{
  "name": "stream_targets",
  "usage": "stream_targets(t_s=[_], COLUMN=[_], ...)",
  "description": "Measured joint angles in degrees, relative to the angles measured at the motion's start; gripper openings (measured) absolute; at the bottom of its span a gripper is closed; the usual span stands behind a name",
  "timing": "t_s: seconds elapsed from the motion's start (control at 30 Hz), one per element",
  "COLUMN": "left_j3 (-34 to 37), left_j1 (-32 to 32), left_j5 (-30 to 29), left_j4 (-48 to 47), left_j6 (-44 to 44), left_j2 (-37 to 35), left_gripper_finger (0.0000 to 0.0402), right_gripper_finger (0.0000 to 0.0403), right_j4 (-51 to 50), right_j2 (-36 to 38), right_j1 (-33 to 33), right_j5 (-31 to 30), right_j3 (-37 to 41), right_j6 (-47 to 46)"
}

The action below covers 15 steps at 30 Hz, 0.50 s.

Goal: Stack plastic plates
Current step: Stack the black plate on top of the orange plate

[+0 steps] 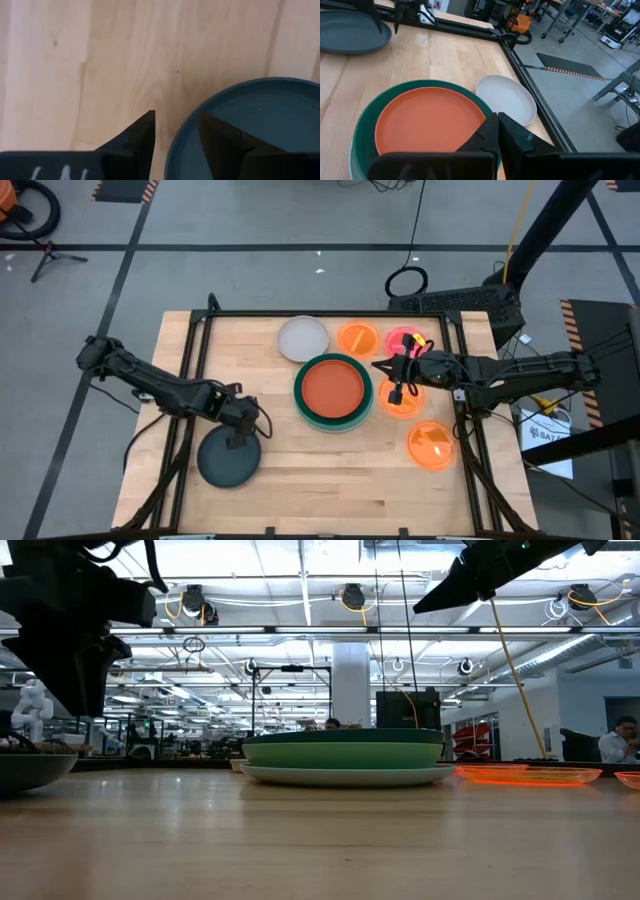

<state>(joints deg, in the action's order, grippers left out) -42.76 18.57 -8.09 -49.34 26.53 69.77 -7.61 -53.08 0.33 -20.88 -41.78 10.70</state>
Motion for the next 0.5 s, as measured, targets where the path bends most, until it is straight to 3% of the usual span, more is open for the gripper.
stream_targets(t_s=[0.5], left_j3=[-0.04], left_j1=[-0.71], left_j5=[5.28], left_j4=[3.61], left_j6=[-5.91], left_j2=[8.07], left_gripper_finger=[0.0154], right_gripper_finger=[0.0000], right_j4=[-0.40], right_j2=[0.00], right_j1=[0.00], right_j5=[0.00], right_j3=[0.00], right_j6=[0.00])
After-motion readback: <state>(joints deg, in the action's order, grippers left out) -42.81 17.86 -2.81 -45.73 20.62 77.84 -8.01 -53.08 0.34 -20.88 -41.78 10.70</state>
